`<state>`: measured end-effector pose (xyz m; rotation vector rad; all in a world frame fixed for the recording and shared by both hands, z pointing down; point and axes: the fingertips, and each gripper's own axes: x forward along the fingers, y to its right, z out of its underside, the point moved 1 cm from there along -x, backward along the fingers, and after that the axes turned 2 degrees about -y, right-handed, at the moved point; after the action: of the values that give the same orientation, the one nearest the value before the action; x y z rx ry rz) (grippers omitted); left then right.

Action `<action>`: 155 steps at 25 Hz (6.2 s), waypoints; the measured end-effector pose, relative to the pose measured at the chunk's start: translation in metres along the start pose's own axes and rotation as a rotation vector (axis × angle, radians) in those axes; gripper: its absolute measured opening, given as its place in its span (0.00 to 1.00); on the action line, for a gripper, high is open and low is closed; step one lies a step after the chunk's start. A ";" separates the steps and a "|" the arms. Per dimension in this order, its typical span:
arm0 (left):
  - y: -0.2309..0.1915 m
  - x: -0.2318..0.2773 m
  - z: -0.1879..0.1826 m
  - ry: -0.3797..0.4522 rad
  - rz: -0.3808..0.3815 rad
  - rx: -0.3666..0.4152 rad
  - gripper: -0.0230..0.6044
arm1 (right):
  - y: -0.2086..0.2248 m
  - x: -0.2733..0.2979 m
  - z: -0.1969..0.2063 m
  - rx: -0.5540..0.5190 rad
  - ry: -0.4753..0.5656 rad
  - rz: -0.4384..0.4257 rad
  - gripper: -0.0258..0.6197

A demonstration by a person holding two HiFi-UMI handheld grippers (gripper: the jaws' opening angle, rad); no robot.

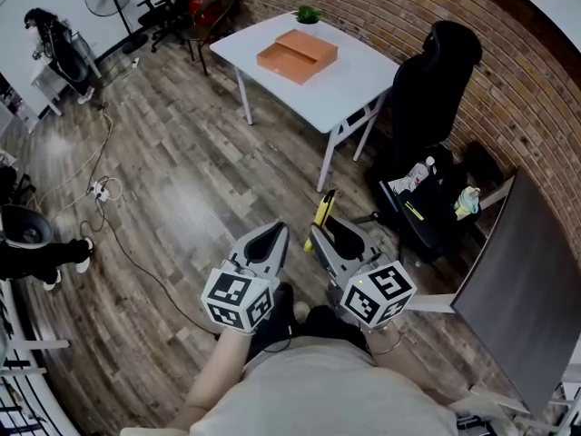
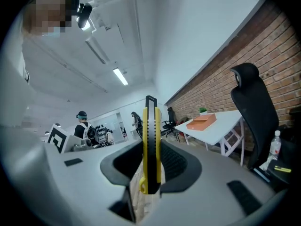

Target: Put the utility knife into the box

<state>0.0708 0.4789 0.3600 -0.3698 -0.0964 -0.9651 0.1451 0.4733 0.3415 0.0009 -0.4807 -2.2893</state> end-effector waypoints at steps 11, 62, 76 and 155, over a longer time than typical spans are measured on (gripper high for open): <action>-0.068 0.060 -0.028 -0.012 0.025 0.006 0.06 | 0.051 0.077 -0.023 0.019 0.026 0.053 0.22; -0.439 0.422 -0.226 -0.024 0.100 -0.025 0.06 | 0.309 0.542 -0.190 0.022 0.027 0.089 0.22; -0.434 0.499 -0.229 -0.062 0.178 -0.037 0.06 | 0.376 0.542 -0.195 0.037 0.003 0.173 0.22; -0.589 0.583 -0.140 -0.371 0.226 -0.181 0.06 | 0.513 0.688 -0.016 -0.257 -1.064 0.247 0.23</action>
<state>-0.0895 -0.3292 0.5272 -0.7099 -0.2994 -0.6749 0.0307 -0.3365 0.6025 -1.3631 -0.6442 -1.9258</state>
